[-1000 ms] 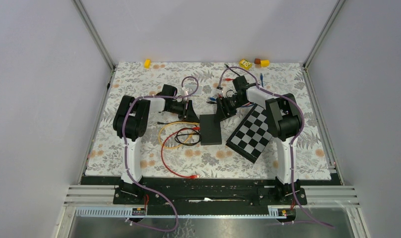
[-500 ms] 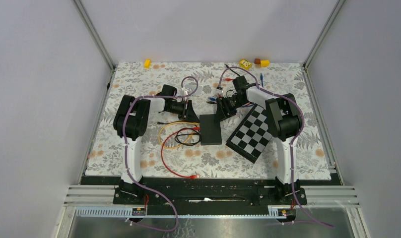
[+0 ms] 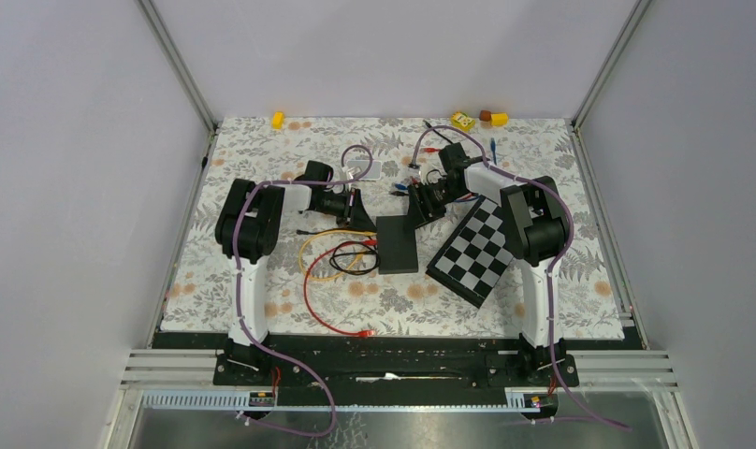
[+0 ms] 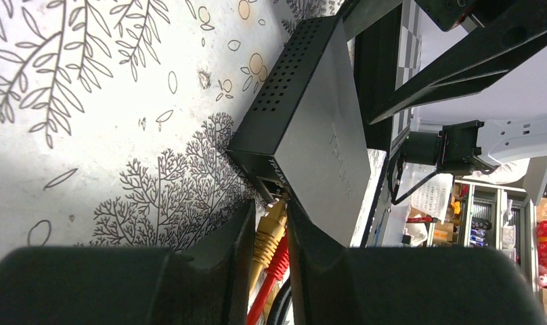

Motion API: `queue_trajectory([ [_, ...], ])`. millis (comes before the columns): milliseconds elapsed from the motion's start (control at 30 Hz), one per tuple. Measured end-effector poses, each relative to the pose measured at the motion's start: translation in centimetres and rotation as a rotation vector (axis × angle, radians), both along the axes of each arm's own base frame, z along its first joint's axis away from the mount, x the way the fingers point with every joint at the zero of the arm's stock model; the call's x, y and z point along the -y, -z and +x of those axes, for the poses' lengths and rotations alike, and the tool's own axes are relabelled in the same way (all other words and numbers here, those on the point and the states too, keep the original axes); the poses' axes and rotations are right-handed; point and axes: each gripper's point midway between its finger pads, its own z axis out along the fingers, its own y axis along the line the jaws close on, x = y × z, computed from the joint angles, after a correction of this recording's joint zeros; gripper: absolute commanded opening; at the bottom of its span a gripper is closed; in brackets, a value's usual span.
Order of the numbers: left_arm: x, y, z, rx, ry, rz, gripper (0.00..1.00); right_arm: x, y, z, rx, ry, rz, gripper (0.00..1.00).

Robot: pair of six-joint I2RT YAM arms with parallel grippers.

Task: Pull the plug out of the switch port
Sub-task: Pull the connector from the switch port.

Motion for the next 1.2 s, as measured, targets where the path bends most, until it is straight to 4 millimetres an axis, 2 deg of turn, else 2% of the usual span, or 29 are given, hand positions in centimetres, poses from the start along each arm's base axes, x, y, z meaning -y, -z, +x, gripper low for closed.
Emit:
queue_trajectory([
  [167, 0.0, 0.0, 0.0, -0.010, 0.000, -0.010, 0.14, 0.0, 0.0, 0.0, 0.000, 0.000, 0.000, 0.64],
  [400, 0.1, -0.1, -0.1, -0.023, -0.004, -0.015, 0.00, 0.0, -0.1, 0.0, 0.001, 0.001, -0.002, 0.71],
  [767, 0.0, 0.0, -0.1, -0.014, -0.033, -0.028, 0.00, 1.2, -0.3, 1.3, 0.104, 0.053, -0.104, 0.79],
  [900, -0.4, -0.1, 0.1, 0.005, -0.066, -0.025, 0.00, 1.4, -0.2, 1.1, 0.131, 0.089, -0.139, 0.83],
  [1000, -1.0, 0.0, 0.5, 0.011, -0.105, -0.010, 0.00, 0.8, -0.3, 0.6, 0.171, 0.098, -0.180, 0.86],
  [1133, -1.3, 0.0, 0.4, 0.002, -0.134, -0.012, 0.00, -1.5, -0.4, -0.5, 0.229, 0.077, -0.215, 0.88],
  [1200, -1.4, -0.1, 0.4, 0.004, -0.140, -0.015, 0.00, -2.0, -0.3, -0.5, 0.267, 0.080, -0.254, 0.89],
])
